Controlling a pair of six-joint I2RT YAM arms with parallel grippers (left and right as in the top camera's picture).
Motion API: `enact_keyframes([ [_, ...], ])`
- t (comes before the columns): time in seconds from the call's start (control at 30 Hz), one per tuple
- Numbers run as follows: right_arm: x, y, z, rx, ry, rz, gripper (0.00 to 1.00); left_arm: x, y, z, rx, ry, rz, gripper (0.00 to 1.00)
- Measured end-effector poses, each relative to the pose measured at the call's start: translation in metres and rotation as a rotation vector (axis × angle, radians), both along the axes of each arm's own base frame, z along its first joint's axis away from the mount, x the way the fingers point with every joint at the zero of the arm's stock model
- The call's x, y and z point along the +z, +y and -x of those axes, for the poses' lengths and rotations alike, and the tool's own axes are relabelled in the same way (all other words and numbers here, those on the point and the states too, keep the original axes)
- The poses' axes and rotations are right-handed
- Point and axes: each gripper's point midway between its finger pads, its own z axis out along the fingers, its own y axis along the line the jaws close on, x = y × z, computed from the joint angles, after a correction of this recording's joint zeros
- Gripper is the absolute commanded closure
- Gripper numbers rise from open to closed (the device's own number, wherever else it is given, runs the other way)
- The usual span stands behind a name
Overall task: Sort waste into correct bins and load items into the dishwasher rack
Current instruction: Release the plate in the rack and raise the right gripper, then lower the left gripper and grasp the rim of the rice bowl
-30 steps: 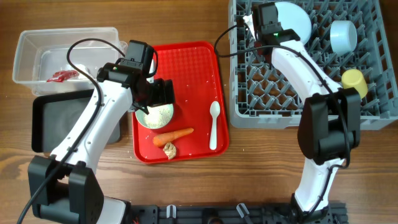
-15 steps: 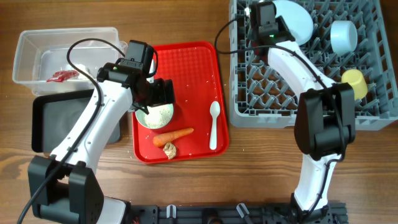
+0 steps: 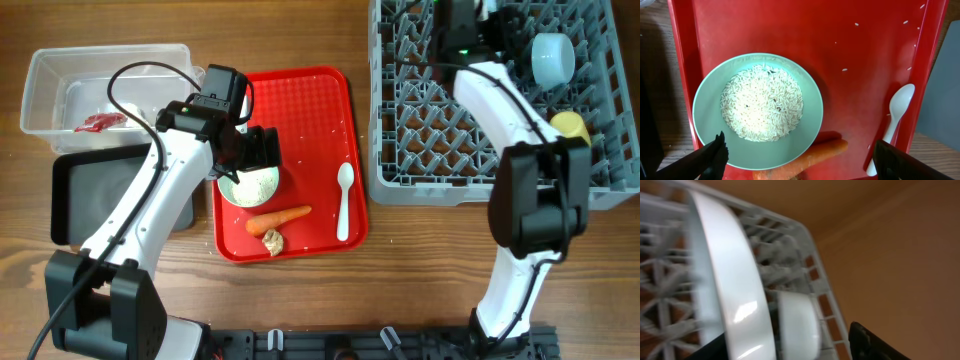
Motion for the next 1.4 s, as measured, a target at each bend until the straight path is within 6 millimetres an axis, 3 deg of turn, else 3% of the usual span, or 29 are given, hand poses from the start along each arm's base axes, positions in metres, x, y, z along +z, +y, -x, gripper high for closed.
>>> enact_keyframes([
  [0.13, 0.002, -0.013, 0.014, 0.007, 0.045, -0.072, 0.23, 0.001, -0.001, -0.002, 0.000, -0.010, 0.003, 0.06],
  [0.3, -0.016, 0.018, 0.009, 0.147, 0.033, -0.338, 0.23, 0.001, -0.001, -0.003, 0.000, -0.014, 0.004, 0.06],
  [0.43, -0.018, 0.039, 0.005, 0.223, 0.017, -0.473, 0.21, 0.001, -0.001, -0.003, 0.000, -0.014, 0.004, 0.05],
  [0.57, -0.002, 0.052, 0.007, 0.279, -0.010, -0.544, 0.19, 0.001, -0.001, -0.005, 0.000, -0.020, 0.005, 0.04],
  [0.67, 0.019, 0.058, 0.010, 0.315, -0.050, -0.572, 0.18, 0.002, -0.002, -0.006, 0.000, -0.026, 0.007, 0.03],
  [0.7, 0.037, 0.062, 0.013, 0.340, -0.084, -0.585, 0.18, 0.002, -0.002, -0.007, 0.000, -0.029, 0.008, 0.04],
  [0.77, 0.054, 0.065, 0.018, 0.367, -0.108, -0.598, 0.19, 0.002, -0.002, -0.007, 0.000, -0.030, 0.008, 0.03],
  [0.87, 0.069, 0.069, 0.026, 0.395, -0.122, -0.614, 0.18, 0.002, -0.002, -0.008, 0.000, -0.032, 0.008, 0.03],
  [1.4, 0.057, 0.094, 0.037, 0.485, -0.030, -0.722, 0.18, 0.002, -0.002, -0.008, 0.000, -0.032, 0.008, 0.04],
])
